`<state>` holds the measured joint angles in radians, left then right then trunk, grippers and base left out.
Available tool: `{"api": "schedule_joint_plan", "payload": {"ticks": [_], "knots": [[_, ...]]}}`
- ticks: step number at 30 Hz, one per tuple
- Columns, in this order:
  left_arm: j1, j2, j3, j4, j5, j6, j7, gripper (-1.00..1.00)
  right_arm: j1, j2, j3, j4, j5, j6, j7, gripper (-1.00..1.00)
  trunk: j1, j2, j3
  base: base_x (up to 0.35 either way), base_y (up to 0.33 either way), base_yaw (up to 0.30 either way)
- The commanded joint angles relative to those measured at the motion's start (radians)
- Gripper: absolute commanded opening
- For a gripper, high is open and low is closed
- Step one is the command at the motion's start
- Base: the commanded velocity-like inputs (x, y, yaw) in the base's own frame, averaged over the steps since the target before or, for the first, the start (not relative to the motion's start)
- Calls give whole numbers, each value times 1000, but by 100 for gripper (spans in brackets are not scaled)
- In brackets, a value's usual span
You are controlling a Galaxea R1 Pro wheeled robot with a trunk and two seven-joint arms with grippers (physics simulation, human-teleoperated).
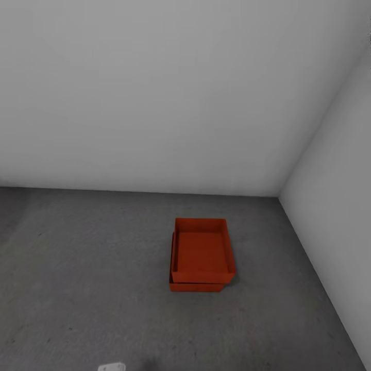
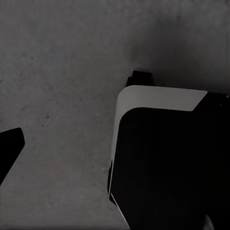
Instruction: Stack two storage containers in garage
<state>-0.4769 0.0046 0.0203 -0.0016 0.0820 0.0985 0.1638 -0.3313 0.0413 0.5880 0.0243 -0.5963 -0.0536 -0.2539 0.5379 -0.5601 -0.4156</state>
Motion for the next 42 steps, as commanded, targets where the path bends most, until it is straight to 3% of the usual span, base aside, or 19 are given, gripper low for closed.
{"api": "schedule_joint_plan", "payload": {"ticks": [1,11,17,21,23,32,42], "knots": [[2,0,1,0,8,-2,2,100,4,0,8,3,-11,-12,-1,100,0,-1,1,0,0,0],[7,-6,1,0,52,-30,2,100,17,0,9,3,-8,-30,0,100,0,-1,16,0,0,0],[46,-4,1,0,55,-41,-6,100,45,0,9,3,-8,-30,5,100,0,-1,25,0,0,0],[93,4,1,-1,57,-63,-112,100,75,-5,8,3,-11,-28,79,100,0,-1,31,0,0,0],[103,6,1,0,57,-65,-129,100,82,-7,8,3,-10,-28,96,100,0,-1,34,0,0,0],[119,9,1,0,57,-67,-141,100,115,-11,8,4,-5,-26,176,100,0,-1,48,0,0,0],[123,12,1,0,57,-66,-141,100,120,-10,7,4,-5,-27,197,100,0,-1,64,0,0,0]]}}
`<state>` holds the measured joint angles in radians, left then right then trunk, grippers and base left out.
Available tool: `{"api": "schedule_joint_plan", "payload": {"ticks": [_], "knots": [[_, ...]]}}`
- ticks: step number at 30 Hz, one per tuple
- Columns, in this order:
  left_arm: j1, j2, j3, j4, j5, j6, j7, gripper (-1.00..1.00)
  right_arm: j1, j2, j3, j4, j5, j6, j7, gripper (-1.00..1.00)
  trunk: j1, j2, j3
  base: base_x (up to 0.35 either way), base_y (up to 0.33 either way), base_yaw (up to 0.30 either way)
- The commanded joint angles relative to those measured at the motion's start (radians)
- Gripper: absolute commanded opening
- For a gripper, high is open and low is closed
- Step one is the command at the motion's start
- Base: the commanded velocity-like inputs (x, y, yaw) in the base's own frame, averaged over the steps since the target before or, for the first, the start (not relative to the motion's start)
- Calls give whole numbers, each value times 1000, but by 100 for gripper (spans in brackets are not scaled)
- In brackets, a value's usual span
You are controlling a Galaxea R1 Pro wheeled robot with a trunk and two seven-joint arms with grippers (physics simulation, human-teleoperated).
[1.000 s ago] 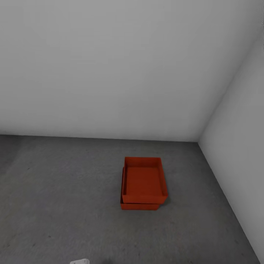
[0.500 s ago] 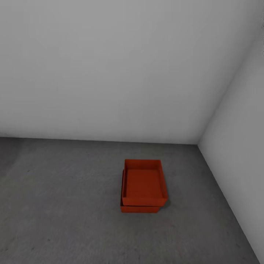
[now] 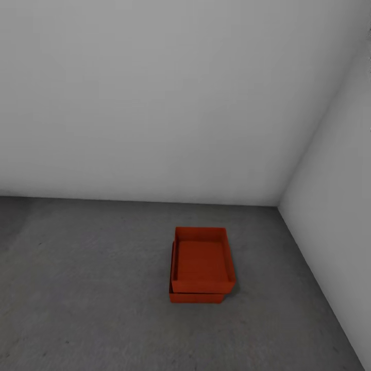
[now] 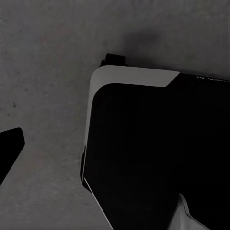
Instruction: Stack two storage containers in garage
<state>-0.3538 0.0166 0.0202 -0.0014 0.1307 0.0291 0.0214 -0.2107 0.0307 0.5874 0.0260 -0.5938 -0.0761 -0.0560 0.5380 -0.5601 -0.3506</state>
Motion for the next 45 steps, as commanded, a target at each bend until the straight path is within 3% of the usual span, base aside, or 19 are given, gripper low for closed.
{"api": "schedule_joint_plan", "payload": {"ticks": [1,45], "knots": [[-1,0,1,0,9,3,1,100,-1,1,8,3,-8,-5,-1,100,0,-1,0,0,0,0],[6,9,1,0,9,2,3,100,-1,-2,8,3,-8,6,-16,100,0,-1,68,0,0,-7]]}}
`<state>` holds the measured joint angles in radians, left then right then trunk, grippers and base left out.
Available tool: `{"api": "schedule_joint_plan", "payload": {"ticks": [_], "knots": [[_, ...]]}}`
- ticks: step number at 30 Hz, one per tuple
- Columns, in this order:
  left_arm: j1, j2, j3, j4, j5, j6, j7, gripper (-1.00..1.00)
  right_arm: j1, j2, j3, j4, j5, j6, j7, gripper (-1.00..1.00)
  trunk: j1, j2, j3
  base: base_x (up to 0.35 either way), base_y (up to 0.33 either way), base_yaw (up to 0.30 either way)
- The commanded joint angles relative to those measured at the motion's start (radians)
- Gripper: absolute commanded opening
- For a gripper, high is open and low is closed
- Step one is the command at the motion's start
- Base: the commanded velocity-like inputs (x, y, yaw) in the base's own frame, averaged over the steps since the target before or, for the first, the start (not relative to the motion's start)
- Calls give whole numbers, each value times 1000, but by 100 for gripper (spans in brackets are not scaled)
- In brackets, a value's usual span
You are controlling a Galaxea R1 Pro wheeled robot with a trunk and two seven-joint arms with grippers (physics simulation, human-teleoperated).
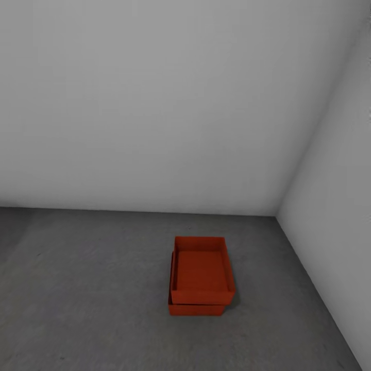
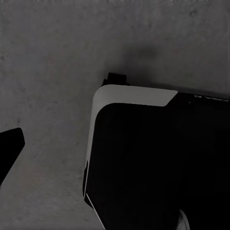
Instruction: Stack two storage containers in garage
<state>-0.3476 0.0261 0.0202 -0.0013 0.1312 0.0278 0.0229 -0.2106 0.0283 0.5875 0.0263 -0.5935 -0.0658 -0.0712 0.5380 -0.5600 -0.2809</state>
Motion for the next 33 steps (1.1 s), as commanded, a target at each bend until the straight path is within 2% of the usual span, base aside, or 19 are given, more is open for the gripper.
{"api": "schedule_joint_plan", "payload": {"ticks": [1,22,33], "knots": [[-1,0,1,0,8,3,1,100,-1,1,8,2,-8,-5,-1,100,0,-1,0,0,0,-77],[0,0,1,0,8,3,0,100,-1,1,8,2,-8,-5,-1,100,0,-1,32,0,0,-87],[0,0,1,-1,8,3,0,100,-1,1,9,3,-6,-12,-2,100,0,-1,36,0,0,34]]}}
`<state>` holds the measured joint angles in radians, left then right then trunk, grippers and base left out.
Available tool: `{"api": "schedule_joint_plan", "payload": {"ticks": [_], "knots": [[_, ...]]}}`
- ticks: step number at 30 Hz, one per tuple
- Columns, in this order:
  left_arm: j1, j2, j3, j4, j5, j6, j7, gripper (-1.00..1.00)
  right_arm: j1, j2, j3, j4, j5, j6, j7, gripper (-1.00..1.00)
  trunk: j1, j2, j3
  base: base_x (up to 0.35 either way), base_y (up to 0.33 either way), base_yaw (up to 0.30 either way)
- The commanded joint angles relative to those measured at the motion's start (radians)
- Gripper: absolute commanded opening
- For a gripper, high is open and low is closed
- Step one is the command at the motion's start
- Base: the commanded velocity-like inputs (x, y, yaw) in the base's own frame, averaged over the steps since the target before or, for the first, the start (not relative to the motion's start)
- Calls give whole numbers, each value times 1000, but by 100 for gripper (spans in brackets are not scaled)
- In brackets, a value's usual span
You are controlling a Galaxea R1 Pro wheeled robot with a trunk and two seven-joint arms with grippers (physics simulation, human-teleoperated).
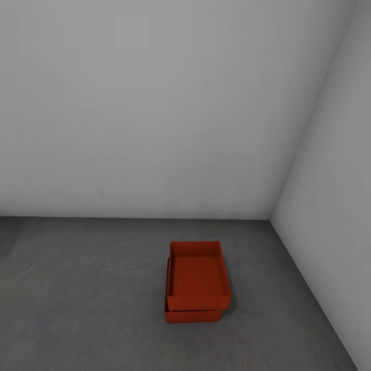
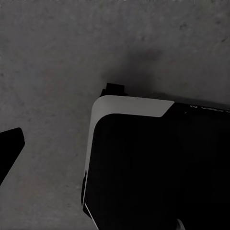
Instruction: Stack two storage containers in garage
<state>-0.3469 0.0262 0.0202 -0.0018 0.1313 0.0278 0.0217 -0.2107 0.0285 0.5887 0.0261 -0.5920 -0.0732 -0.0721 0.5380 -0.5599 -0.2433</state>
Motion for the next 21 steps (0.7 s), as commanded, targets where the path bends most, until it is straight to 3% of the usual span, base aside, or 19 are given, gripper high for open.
{"api": "schedule_joint_plan", "payload": {"ticks": [1,21], "knots": [[-1,0,1,0,8,3,1,100,-1,1,8,3,-8,-5,-1,100,0,-1,0,0,0,148],[-1,0,1,0,8,3,1,100,-1,1,8,3,-6,-3,0,100,0,-1,23,0,0,169]]}}
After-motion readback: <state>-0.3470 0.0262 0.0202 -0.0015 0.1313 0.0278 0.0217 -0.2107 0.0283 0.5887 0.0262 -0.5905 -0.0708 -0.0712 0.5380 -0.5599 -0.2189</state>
